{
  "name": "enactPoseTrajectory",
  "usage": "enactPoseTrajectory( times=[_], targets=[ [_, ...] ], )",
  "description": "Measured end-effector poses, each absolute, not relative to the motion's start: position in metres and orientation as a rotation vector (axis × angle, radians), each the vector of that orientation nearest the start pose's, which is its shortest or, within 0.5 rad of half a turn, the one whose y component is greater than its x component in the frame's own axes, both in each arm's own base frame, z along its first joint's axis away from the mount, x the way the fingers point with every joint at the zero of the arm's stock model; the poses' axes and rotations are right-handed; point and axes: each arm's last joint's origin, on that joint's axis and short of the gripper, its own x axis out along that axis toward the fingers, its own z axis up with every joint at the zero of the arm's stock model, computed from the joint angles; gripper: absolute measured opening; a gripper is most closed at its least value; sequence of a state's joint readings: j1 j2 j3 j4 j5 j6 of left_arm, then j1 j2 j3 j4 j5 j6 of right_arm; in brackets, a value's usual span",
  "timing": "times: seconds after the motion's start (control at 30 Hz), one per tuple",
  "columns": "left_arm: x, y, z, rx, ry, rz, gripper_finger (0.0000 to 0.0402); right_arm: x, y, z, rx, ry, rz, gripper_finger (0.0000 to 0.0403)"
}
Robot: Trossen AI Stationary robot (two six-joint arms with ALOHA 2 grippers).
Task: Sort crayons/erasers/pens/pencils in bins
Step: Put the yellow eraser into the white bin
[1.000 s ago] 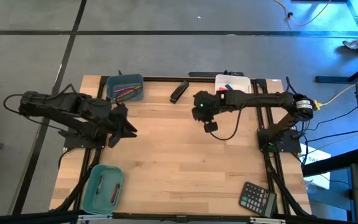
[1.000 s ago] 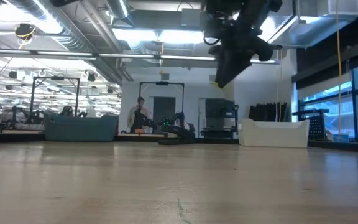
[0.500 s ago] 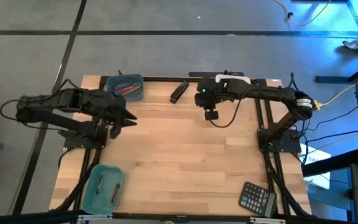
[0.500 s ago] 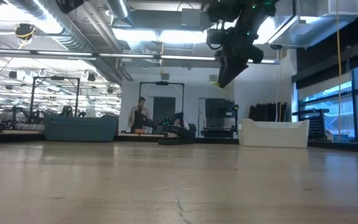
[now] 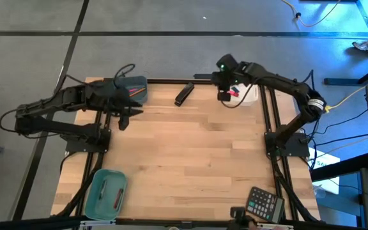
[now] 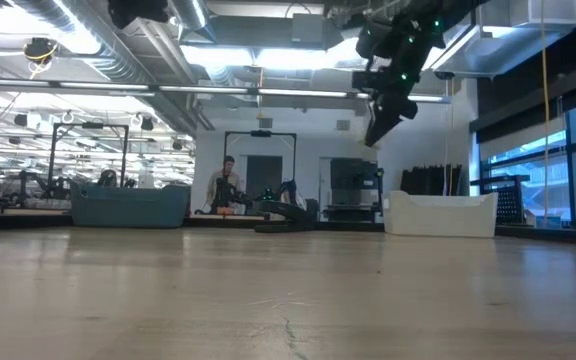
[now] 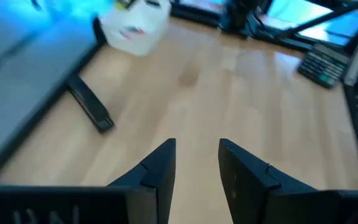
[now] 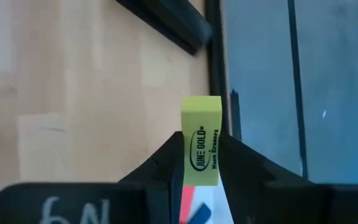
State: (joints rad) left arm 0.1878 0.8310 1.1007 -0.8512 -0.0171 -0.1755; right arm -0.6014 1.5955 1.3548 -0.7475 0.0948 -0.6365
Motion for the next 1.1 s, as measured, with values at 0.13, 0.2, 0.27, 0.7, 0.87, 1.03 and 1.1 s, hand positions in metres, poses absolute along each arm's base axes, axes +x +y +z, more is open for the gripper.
enactPoseTrajectory(
  times=[0.13, 0.2, 0.27, 0.7, 0.87, 1.03, 1.1],
  targets=[
    [0.141, 0.039, 0.374, -0.145, 0.497, 0.298, 0.0113, 0.257, -0.208, 0.286, -0.256, 1.145, -0.35, 0.0094],
    [0.141, 0.045, 0.377, -0.126, 0.469, 0.314, 0.0112, 0.251, -0.214, 0.285, -0.232, 1.157, -0.366, 0.0094],
    [0.14, 0.05, 0.379, -0.121, 0.45, 0.317, 0.0111, 0.245, -0.22, 0.284, -0.205, 1.161, -0.389, 0.0094],
    [0.151, 0.084, 0.368, -0.131, 0.513, 0.285, 0.0111, 0.215, -0.229, 0.244, 0.011, 1.269, -0.472, 0.0094],
    [0.158, 0.094, 0.362, -0.153, 0.537, 0.269, 0.0111, 0.214, -0.227, 0.235, 0.017, 1.282, -0.465, 0.0094],
    [0.161, 0.101, 0.358, -0.159, 0.557, 0.283, 0.0111, 0.212, -0.23, 0.232, 0.016, 1.271, -0.48, 0.0094],
    [0.161, 0.103, 0.357, -0.15, 0.56, 0.282, 0.0111, 0.211, -0.231, 0.232, 0.017, 1.267, -0.488, 0.0094]
  ],
)
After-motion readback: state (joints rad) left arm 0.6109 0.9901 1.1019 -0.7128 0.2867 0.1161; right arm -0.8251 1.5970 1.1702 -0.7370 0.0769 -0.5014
